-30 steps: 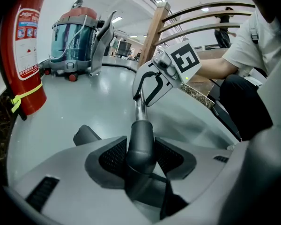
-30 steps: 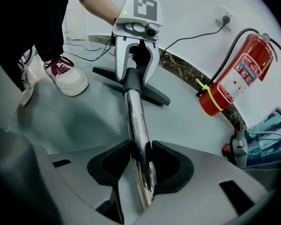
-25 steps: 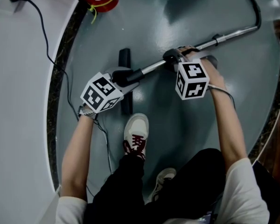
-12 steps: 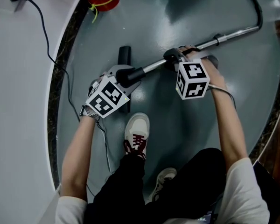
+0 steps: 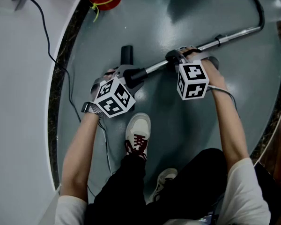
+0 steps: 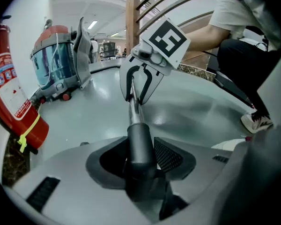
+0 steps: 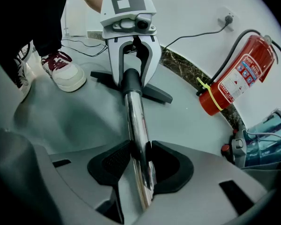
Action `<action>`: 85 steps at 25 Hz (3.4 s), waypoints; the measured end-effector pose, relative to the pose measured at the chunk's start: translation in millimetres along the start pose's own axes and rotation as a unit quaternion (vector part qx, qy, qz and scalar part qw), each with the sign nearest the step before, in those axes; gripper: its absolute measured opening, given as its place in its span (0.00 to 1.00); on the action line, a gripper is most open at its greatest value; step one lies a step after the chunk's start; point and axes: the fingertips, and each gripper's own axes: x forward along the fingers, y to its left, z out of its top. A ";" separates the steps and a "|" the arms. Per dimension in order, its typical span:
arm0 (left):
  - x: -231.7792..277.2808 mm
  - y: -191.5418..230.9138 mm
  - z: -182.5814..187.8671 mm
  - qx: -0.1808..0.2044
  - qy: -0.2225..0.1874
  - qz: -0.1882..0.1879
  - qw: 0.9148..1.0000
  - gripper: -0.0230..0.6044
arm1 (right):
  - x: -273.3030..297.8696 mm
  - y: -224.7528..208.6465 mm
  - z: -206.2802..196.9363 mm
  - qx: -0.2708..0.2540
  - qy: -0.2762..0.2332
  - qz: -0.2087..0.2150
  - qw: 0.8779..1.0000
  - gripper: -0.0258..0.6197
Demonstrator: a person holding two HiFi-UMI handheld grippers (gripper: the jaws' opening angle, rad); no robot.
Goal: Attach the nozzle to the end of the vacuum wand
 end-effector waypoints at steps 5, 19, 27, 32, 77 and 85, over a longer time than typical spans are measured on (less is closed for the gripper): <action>-4.6 6.3 3.6 0.014 -0.013 0.019 1.000 0.32 | -5.1 -7.2 2.3 0.005 -0.008 -0.013 1.000 0.28; -6.5 11.3 14.2 0.040 0.006 0.031 0.999 0.31 | -9.8 -10.3 11.5 0.002 -0.013 -0.022 1.000 0.28; 3.3 12.2 13.1 -0.051 -0.009 0.027 0.998 0.30 | -4.6 -3.8 12.1 -0.003 -0.010 -0.017 1.000 0.27; 6.2 12.4 12.8 -0.055 -0.001 0.041 0.998 0.31 | -2.3 -2.4 10.6 -0.006 -0.008 -0.015 1.000 0.27; -65.3 47.9 26.6 -0.144 -0.108 0.178 0.967 0.04 | -58.7 -11.9 -23.2 0.169 -0.098 -0.091 0.976 0.10; -66.9 38.7 34.3 -0.134 -0.114 0.182 0.967 0.04 | -66.7 -1.1 -9.0 0.221 -0.139 -0.094 0.961 0.08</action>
